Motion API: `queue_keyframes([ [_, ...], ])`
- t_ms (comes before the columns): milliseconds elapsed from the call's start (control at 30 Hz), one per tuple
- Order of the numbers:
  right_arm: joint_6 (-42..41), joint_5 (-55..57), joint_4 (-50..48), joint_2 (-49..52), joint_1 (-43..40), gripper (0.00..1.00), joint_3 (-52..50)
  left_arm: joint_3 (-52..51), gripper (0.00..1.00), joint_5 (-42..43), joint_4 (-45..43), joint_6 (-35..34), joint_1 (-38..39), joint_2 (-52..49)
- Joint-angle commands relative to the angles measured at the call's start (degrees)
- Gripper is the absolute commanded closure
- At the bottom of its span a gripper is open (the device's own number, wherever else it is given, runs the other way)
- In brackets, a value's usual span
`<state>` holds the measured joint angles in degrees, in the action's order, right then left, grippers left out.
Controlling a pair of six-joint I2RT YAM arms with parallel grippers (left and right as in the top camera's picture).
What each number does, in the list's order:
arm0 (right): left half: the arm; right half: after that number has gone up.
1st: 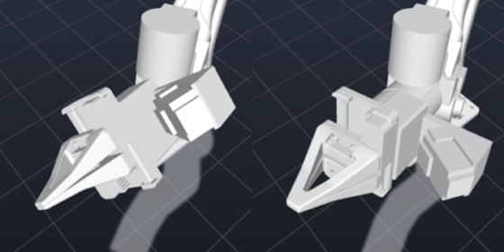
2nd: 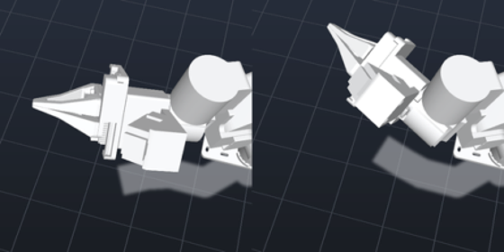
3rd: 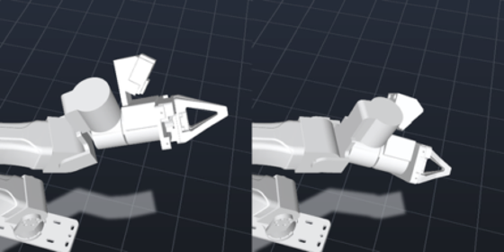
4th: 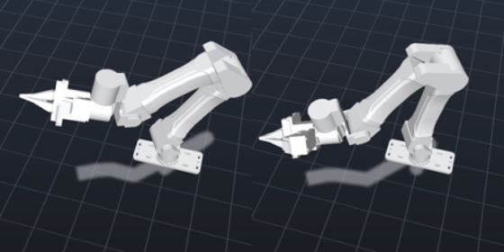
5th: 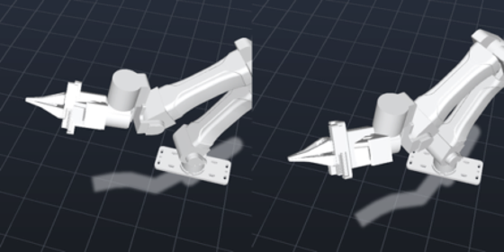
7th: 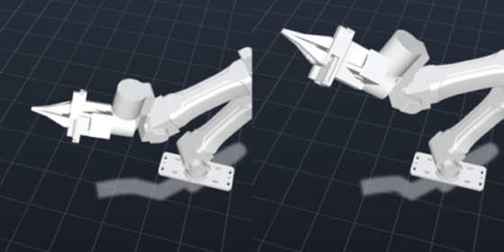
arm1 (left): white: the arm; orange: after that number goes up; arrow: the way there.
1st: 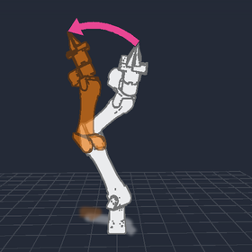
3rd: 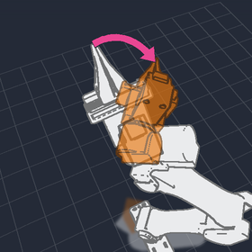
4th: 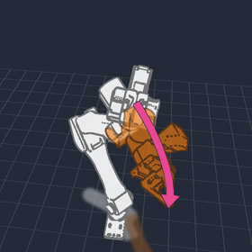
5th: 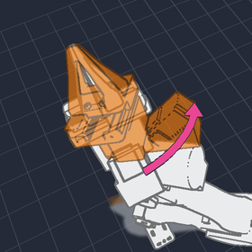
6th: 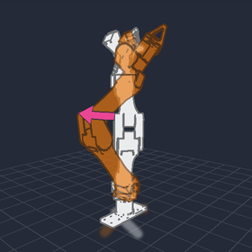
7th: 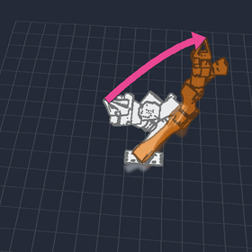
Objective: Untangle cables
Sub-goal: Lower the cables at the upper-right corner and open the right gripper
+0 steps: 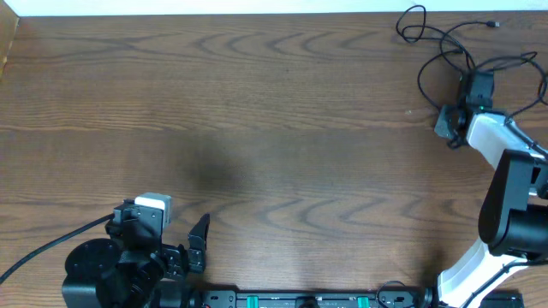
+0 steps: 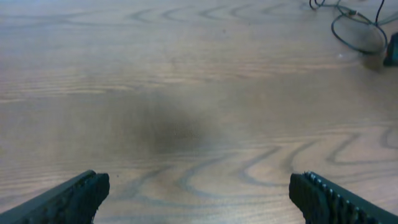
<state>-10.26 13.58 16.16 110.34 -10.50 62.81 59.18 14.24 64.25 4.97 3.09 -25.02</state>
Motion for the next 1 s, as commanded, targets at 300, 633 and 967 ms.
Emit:
queue_keyframes([
  [300, -2.01, -6.45, -24.65, 13.77, -0.33, 0.99, -4.83, 0.42, 0.00, 0.09, 0.02, 1.01, -0.13, 0.04],
  [633, -6.86, -8.11, -51.56, 27.41, -0.33, 0.99, 5.62, 0.42, 0.00, 0.09, 0.02, 1.01, -0.13, 0.04],
  [967, -0.11, -10.99, -24.57, 17.88, 0.83, 0.99, 20.46, 0.42, 0.00, 0.09, 0.02, 1.01, -0.13, 0.04],
])
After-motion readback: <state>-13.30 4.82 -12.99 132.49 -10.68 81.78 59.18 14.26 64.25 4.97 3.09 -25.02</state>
